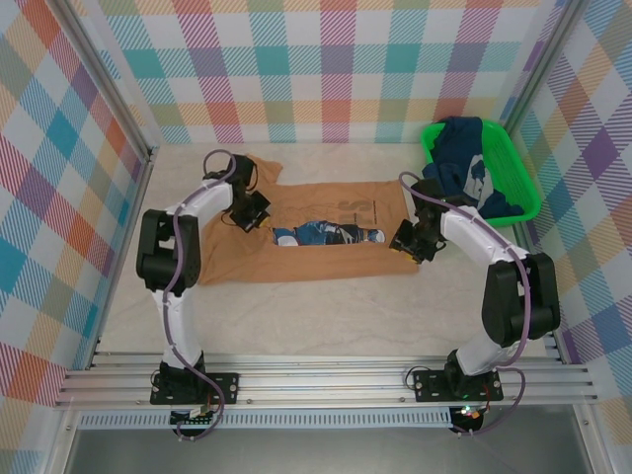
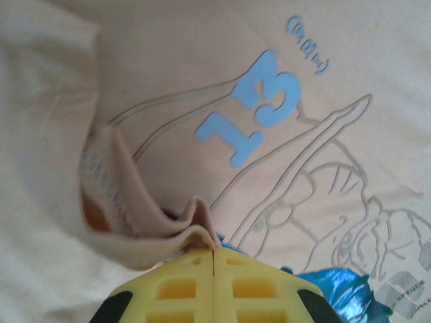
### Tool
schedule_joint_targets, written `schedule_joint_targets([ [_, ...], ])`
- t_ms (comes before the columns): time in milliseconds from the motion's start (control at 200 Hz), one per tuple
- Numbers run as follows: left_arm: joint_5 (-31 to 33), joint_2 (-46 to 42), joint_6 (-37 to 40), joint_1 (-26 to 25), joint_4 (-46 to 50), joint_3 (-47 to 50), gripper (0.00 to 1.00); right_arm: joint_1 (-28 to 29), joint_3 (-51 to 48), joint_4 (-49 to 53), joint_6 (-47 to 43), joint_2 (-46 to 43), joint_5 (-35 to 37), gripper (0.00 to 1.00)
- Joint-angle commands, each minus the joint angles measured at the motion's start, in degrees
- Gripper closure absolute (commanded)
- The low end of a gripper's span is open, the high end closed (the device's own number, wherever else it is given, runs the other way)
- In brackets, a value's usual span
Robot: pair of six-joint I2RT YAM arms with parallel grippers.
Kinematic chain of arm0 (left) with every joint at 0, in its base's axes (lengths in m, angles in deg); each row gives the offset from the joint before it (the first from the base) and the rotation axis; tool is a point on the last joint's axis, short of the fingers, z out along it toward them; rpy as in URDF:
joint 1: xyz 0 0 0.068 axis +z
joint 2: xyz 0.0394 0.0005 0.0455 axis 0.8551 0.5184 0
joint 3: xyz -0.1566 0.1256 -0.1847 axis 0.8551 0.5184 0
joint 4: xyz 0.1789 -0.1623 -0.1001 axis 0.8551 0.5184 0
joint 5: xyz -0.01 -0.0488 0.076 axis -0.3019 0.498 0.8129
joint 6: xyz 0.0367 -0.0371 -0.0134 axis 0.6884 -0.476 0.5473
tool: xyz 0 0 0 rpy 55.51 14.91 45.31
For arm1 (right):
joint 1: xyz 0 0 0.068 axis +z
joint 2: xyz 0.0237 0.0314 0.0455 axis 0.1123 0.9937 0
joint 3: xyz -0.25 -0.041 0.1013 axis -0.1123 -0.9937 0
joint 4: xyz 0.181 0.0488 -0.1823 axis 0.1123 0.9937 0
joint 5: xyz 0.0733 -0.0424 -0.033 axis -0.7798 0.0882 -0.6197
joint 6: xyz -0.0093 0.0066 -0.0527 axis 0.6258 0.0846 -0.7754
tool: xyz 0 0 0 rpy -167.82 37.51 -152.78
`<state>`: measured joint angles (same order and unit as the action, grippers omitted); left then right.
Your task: Fold and stack the t-shirts
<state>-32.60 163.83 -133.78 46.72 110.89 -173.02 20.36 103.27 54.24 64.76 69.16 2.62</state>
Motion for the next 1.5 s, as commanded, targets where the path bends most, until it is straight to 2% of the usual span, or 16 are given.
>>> schedule_joint_targets([
  [0, 0.72, 2.4, 4.42, -1.19, 5.82, -5.45, 1.0, 0.06, 0.12, 0.45, 0.34, 1.05, -1.29, 0.63],
  [380, 0.26, 7.17, 9.71, -4.37, 13.08, -14.81, 1.0, 0.07, 0.11, 0.62, 0.61, 2.91, -1.65, 0.64],
  [430, 0.02, 7.41, 10.43, -4.56, 13.46, -15.07, 0.83, 0.06, 0.29, 0.54, 0.59, 3.24, -1.86, 0.64],
  [470, 1.04, 7.56, 11.01, -4.56, 14.69, -15.59, 0.59, 0.06, 0.51, 0.58, 0.59, 3.45, -2.04, 0.64],
  [490, 2.11, 7.48, 11.4, -4.56, 15.31, -15.93, 0.51, 0.06, 0.62, 0.67, 0.61, 3.53, -2.13, 0.64],
  [525, 4.28, 6.57, 12.0, -4.47, 15.42, -15.74, 0.45, 0.06, 0.73, 0.72, 0.5, 3.59, -2.21, 0.64],
  [565, 5.87, 4.79, 12.55, -4.14, 14.21, -14.77, 0.43, 0.11, 0.86, 0.74, 0.52, 3.48, -2.26, 0.64],
  [720, 7.87, 0.03, 12.7, 0.57, 10.42, -11.69, 0.46, 0.06, 0.66, 0.97, 0.17, 3.05, -2.26, 0.64],
  [810, 8.02, 1.67, 13.26, 4.04, 11.92, -12.78, 0.56, 0.06, 0.4, 0.76, 0.01, 2.96, -2.61, 0.65],
  [930, 6.69, 3.99, 14.74, 6.76, 9.86, -13.57, 0.62, 0.06, 0.21, 0.77, 0.1, 2.67, -2.88, 0.65],
  [1020, 6.19, 6.96, 16.81, 7.09, 9.8, -16.95, 0.68, 0.08, 0.21, 1.17, -0.07, 2.58, -2.62, 0.65],
  [1135, 7.56, 10.29, 19.34, 7.13, 11.3, -20.39, 0.69, 0.11, 0.21, 1.64, -0.1, 2.2, -2.44, 0.65],
  [1300, 5.49, 11.46, 22.39, 7.0, 9.48, -19.0, 0.71, 0.13, -0.3, 1.9, -0.1, 1.97, -2.35, 0.65],
  [1500, 6.73, 10.62, 23.22, 5.96, 8.33, -14.54, 0.72, 0.08, -0.28, 1.65, -0.09, 2.47, -2.51, 0.65],
])
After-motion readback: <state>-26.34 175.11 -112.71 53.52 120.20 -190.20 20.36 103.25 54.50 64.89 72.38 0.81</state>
